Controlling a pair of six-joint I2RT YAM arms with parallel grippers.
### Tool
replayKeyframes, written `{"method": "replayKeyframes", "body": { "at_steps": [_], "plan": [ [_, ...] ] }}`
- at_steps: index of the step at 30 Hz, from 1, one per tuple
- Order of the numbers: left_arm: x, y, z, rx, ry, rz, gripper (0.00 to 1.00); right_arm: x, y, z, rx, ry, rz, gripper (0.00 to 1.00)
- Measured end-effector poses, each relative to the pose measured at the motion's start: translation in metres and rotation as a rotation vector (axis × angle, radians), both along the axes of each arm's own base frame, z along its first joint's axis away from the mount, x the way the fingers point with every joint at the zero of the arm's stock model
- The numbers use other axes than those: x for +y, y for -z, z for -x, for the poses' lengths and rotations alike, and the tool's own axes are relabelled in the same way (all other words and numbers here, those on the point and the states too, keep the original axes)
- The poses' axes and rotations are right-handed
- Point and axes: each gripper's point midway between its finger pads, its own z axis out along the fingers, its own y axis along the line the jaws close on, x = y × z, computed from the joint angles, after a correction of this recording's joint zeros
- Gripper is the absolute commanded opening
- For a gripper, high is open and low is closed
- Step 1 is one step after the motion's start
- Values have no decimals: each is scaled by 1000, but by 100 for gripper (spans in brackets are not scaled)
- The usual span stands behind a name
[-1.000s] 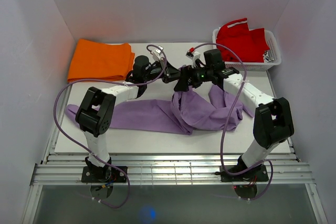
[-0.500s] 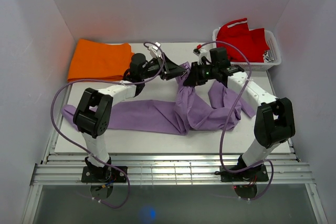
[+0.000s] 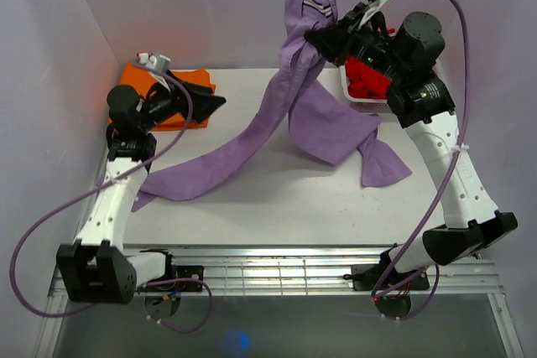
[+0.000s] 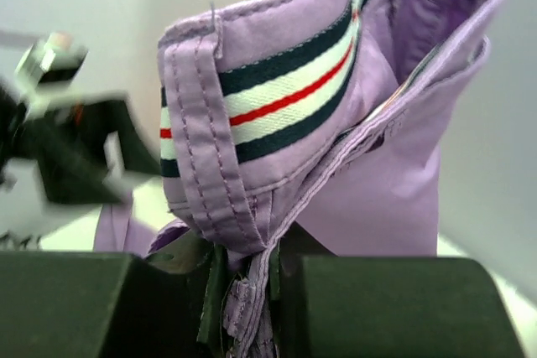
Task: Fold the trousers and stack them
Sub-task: Flatten the trousers out
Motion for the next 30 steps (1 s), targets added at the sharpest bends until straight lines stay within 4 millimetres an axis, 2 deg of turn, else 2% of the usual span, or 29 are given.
{"method": "replayKeyframes", "body": {
  "at_steps": [2, 6, 7, 8, 10, 12, 13, 14, 15, 16, 18, 19, 20, 21, 22, 23, 24, 26, 27, 28, 30],
  "plan": [
    [-14, 2, 42, -105, 62, -81, 84, 2, -37, 8, -91, 24, -50, 8],
    [-62, 15, 111, -356, 209, -228, 79, 14, -86, 5, -189, 63, -133, 8],
    [-75, 21, 125, -389, 253, -247, 77, 19, -95, 1, -207, 71, -151, 8],
    [-98, 31, 140, -454, 296, -288, 74, 29, -100, -6, -213, 82, -167, 8],
    [-130, 52, 149, -533, 320, -377, 71, 54, -96, -15, -214, 97, -166, 8],
    [-187, 85, 145, -656, 303, -530, 68, 95, -83, -8, -233, 118, -130, 8],
    [-206, 107, 138, -680, 295, -612, 65, 111, -83, 5, -250, 110, -121, 8],
    [-235, 132, 120, -720, 257, -729, 64, 122, -88, 18, -276, 103, -127, 8],
    [-251, 148, 104, -737, 229, -796, 63, 128, -95, 28, -303, 101, -140, 8],
    [-265, 164, 76, -755, 158, -879, 61, 129, -101, 32, -325, 118, -153, 8],
    [-269, 188, 26, -757, 30, -1000, 57, 122, -109, 31, -348, 165, -166, 8],
    [-267, 189, 3, -747, -33, -1040, 53, 118, -112, 32, -354, 183, -168, 8],
    [-256, 186, -34, -730, -138, -1079, 50, 109, -119, 34, -370, 211, -172, 8],
    [-237, 184, -52, -704, -197, -1106, 49, 98, -130, 37, -394, 242, -183, 8],
    [-210, 179, -69, -664, -251, -1137, 49, 82, -142, 39, -430, 295, -194, 8],
    [-169, 172, -80, -611, -300, -1170, 49, 64, -157, 45, -479, 346, -203, 8],
    [-149, 167, -79, -593, -317, -1183, 49, 52, -163, 49, -507, 382, -206, 8],
    [-80, 163, -58, -520, -326, -1234, 49, 22, -166, 57, -568, 467, -173, 8],
    [-41, 151, -45, -494, -360, -1245, 49, 10, -168, 60, -585, 494, -164, 8],
    [-3, 134, -35, -478, -418, -1247, 49, -3, -170, 63, -600, 530, -156, 8],
    [60, 90, -22, -477, -578, -1225, 49, -30, -178, 68, -630, 600, -157, 8]
  ]
}}
